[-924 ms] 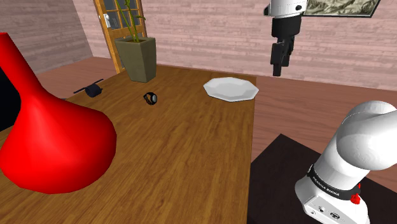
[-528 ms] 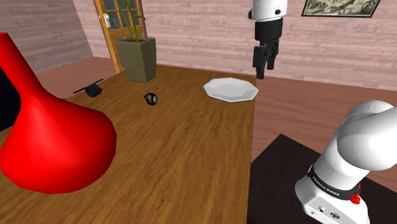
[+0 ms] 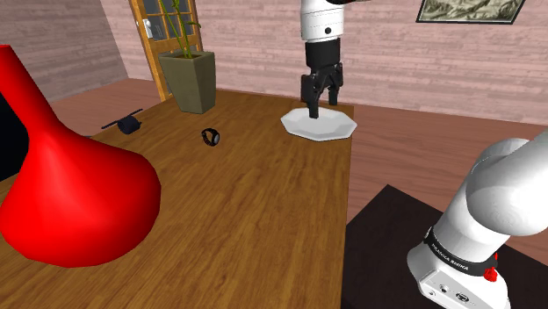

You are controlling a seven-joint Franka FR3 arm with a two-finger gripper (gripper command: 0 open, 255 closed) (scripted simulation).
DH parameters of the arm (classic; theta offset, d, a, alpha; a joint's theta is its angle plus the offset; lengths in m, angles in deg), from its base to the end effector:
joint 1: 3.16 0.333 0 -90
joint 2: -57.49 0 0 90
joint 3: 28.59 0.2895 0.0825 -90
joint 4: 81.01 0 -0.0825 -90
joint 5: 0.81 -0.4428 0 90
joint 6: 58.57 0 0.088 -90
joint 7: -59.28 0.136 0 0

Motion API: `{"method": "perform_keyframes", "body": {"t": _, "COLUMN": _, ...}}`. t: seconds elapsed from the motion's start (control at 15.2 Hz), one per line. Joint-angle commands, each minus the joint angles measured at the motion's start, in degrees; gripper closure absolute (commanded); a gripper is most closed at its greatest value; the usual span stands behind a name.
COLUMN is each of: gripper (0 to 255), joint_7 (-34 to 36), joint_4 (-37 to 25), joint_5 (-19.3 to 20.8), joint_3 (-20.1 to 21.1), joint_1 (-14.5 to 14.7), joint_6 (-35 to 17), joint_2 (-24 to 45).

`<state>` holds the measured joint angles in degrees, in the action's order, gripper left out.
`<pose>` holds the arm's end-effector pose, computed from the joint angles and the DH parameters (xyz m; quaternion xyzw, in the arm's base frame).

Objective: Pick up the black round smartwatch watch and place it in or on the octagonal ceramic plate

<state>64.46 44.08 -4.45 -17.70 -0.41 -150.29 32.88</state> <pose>0.4563 0.1231 0.4792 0.9951 0.0585 -0.0774 0.0199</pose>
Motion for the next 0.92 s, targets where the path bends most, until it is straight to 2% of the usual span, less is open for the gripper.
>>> {"method": "perform_keyframes", "body": {"t": 0.0, "gripper": 0, "joint_7": 2.08, "joint_4": -2.64, "joint_5": -0.63, "joint_3": 1.3, "joint_1": 0.26, "joint_6": -1.39, "joint_2": 3.88}}
{"method": "perform_keyframes", "body": {"t": 0.4, "gripper": 0, "joint_7": 8.41, "joint_4": -12.19, "joint_5": -1.03, "joint_3": 4.81, "joint_1": 1.29, "joint_6": -4.22, "joint_2": 15.87}}
{"method": "perform_keyframes", "body": {"t": 0.86, "gripper": 0, "joint_7": 15.73, "joint_4": -27.0, "joint_5": 0.94, "joint_3": 7.61, "joint_1": 3.58, "joint_6": -4.99, "joint_2": 31.07}}
